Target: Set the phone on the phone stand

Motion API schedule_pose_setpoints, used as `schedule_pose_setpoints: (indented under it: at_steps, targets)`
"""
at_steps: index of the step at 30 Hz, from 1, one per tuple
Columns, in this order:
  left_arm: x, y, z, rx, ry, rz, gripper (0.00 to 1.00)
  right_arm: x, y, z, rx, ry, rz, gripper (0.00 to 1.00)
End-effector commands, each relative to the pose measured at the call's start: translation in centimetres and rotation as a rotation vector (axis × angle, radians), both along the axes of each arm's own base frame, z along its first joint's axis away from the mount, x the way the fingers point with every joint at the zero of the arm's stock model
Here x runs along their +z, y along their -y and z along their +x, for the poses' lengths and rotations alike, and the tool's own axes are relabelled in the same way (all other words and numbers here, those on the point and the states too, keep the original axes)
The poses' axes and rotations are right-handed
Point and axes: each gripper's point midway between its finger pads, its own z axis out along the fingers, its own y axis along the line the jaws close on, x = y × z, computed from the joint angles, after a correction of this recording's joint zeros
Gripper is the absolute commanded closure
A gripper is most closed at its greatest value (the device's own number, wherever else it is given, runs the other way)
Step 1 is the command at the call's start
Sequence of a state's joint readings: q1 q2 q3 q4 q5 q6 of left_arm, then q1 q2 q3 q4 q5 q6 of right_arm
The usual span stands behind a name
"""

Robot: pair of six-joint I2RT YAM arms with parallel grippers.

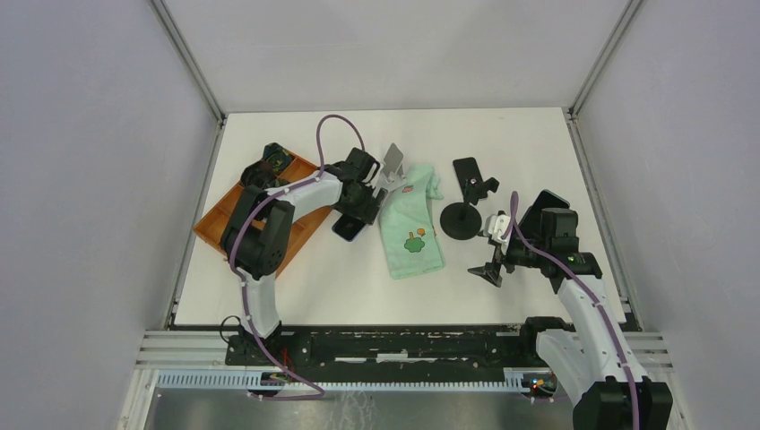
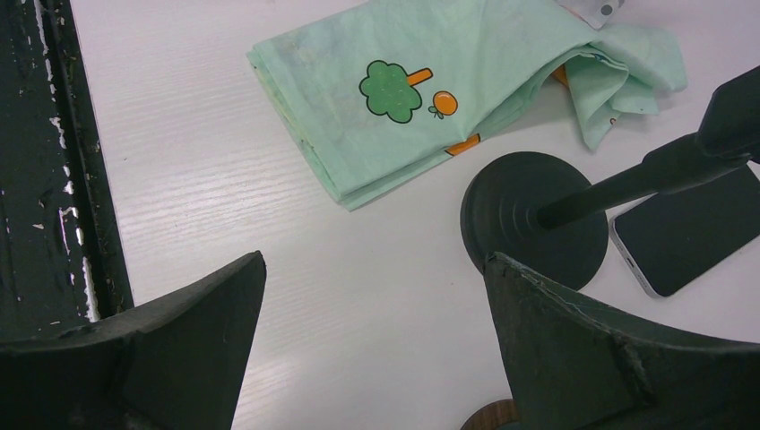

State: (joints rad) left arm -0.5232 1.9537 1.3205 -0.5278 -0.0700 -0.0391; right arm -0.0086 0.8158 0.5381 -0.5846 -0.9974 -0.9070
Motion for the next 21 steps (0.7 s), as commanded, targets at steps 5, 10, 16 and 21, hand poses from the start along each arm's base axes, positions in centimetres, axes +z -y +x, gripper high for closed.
schedule_pose_setpoints:
  at_steps: [5, 10, 16, 21]
  targets:
    - [-3.3, -1.1, -2.2, -0.037, -0.112, 0.061, 0.06, 0.5, -0.2, -0.1, 0.020, 0.033, 0.005, 0.02]
    - [-3.2, -1.2, -2.0, -0.032, -0.112, 0.053, 0.14, 0.5, -0.2, -0.1, 0.020, 0.034, 0.005, 0.02]
    - [-2.9, -1.5, -1.9, -0.013, -0.099, 0.063, 0.37, 0.6, -0.2, -0.1, 0.021, 0.036, 0.005, 0.02]
    - [-1.3, -1.4, -1.6, 0.014, -0.046, 0.054, 0.53, 0.6, -0.3, -0.2, 0.025, 0.033, 0.010, 0.02]
